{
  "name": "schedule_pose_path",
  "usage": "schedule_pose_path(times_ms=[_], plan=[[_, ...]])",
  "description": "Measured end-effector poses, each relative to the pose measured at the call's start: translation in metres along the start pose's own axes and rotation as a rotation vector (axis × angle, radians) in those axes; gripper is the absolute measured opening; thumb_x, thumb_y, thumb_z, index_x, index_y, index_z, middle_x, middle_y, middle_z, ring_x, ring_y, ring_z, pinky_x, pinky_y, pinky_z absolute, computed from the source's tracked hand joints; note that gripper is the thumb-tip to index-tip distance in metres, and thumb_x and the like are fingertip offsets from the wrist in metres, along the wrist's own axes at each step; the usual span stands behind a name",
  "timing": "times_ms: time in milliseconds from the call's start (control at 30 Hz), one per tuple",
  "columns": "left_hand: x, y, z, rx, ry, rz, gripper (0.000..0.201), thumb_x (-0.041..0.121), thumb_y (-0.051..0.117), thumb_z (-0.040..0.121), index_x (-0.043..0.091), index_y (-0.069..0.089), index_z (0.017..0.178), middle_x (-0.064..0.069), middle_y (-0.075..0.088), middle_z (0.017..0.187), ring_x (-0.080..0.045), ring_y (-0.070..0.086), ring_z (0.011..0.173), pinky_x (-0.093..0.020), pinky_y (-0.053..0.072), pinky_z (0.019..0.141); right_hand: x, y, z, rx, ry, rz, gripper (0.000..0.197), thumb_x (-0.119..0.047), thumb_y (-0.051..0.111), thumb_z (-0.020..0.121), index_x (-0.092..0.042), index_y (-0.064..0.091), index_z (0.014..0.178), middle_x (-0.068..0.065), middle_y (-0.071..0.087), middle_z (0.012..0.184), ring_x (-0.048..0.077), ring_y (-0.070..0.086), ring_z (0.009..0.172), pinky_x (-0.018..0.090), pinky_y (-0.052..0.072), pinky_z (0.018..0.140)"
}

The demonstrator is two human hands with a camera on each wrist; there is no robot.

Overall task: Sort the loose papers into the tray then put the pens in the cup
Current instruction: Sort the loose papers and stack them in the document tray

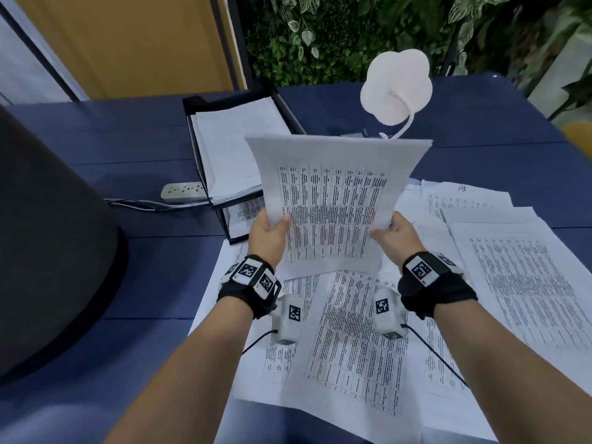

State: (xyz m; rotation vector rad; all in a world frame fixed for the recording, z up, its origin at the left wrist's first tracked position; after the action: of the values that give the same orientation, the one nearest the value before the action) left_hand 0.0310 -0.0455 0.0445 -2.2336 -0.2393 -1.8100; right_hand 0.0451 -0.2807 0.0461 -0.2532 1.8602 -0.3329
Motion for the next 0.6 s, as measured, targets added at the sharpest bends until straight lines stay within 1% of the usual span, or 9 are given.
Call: schedule_pose_path(times_ms=[100,167,200,233,300,367,467,533,600], plan=[[0.005,-0.009,0.004,0.051,0.009,-0.087,0.037,0.022,0.059,0.092,0.010,0.049,0.126,0.003,0.060,0.124,-0.010,0.055,0.117,-0.034,0.039,0.106,0.012,0.004,-0.002,-0.083,0.065,-0.042,0.022,-0.014,0.058,0.092,-0.008,0.059,0.113,0.010,0.064,0.109,0.026,0.060,0.097,0.032,0.046,0.083],[-0.001,-0.018,0.006,0.069,-0.004,-0.029,0.039,0.025,0.061,0.090,0.012,0.051,0.126,0.000,0.062,0.123,-0.016,0.057,0.115,-0.039,0.043,0.104,0.020,0.009,-0.004,-0.157,0.151,-0.050,0.019,-0.017,0.055,0.094,-0.011,0.056,0.112,0.011,0.061,0.113,0.028,0.059,0.096,0.041,0.054,0.083],[-0.006,-0.022,0.007,0.069,-0.013,0.039,0.035,0.025,0.062,0.090,0.014,0.054,0.123,-0.001,0.064,0.118,-0.019,0.060,0.110,-0.042,0.046,0.100,0.024,0.011,-0.007,-0.193,0.195,-0.044,0.018,-0.017,0.054,0.095,-0.013,0.053,0.113,0.010,0.058,0.114,0.029,0.059,0.094,0.043,0.058,0.074],[-0.015,-0.027,0.005,0.059,-0.043,0.124,0.033,0.025,0.062,0.090,0.014,0.056,0.120,-0.002,0.065,0.114,-0.022,0.061,0.105,-0.045,0.049,0.096,0.028,0.013,-0.010,-0.225,0.235,-0.054,0.019,-0.017,0.052,0.096,-0.015,0.051,0.115,0.009,0.055,0.114,0.028,0.059,0.089,0.037,0.059,0.060],[-0.041,-0.036,0.001,0.011,-0.142,0.270,0.032,0.027,0.066,0.088,0.013,0.059,0.117,-0.004,0.067,0.108,-0.025,0.064,0.098,-0.047,0.053,0.089,0.037,0.017,-0.015,-0.264,0.289,-0.122,0.022,-0.015,0.049,0.097,-0.017,0.048,0.119,0.008,0.054,0.109,0.023,0.056,0.079,0.026,0.051,0.042],[-0.070,-0.045,-0.001,-0.045,-0.247,0.323,0.031,0.029,0.072,0.082,0.015,0.063,0.108,-0.006,0.070,0.101,-0.027,0.067,0.092,-0.049,0.055,0.083,0.049,0.021,-0.017,-0.287,0.339,-0.191,0.023,-0.012,0.049,0.097,-0.011,0.048,0.119,0.011,0.056,0.102,0.024,0.056,0.073,0.028,0.051,0.046],[-0.105,-0.055,-0.001,-0.085,-0.368,0.353,0.026,0.028,0.077,0.077,0.018,0.063,0.097,-0.010,0.071,0.100,-0.030,0.068,0.090,-0.052,0.056,0.080,0.062,0.030,-0.017,-0.331,0.380,-0.326,0.027,-0.011,0.050,0.095,-0.002,0.051,0.120,0.021,0.056,0.113,0.034,0.058,0.083,0.037,0.053,0.060],[-0.109,-0.058,-0.008,-0.067,-0.399,0.336,0.018,0.021,0.077,0.078,0.019,0.062,0.088,-0.014,0.070,0.099,-0.032,0.068,0.089,-0.054,0.056,0.077,0.068,0.035,-0.016,-0.358,0.389,-0.377,0.027,-0.012,0.050,0.095,-0.003,0.051,0.120,0.021,0.056,0.112,0.034,0.057,0.085,0.032,0.051,0.055],[-0.104,-0.061,-0.013,-0.042,-0.390,0.347,0.015,0.018,0.076,0.080,0.021,0.061,0.084,-0.014,0.071,0.096,-0.033,0.068,0.087,-0.054,0.057,0.075,0.069,0.038,-0.016,-0.366,0.385,-0.377,0.023,-0.013,0.050,0.095,-0.005,0.053,0.117,0.018,0.056,0.101,0.030,0.055,0.077,0.027,0.046,0.048]])
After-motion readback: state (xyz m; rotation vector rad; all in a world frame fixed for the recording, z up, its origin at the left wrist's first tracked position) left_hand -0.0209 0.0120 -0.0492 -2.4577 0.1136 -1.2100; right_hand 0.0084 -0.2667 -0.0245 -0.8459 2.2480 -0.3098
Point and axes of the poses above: each hand's wrist, its own z-axis towards the middle knuckle, its own y-axis out of the palm, x = y × z, the point moved 3 cm from there along z, towards the middle knuckle
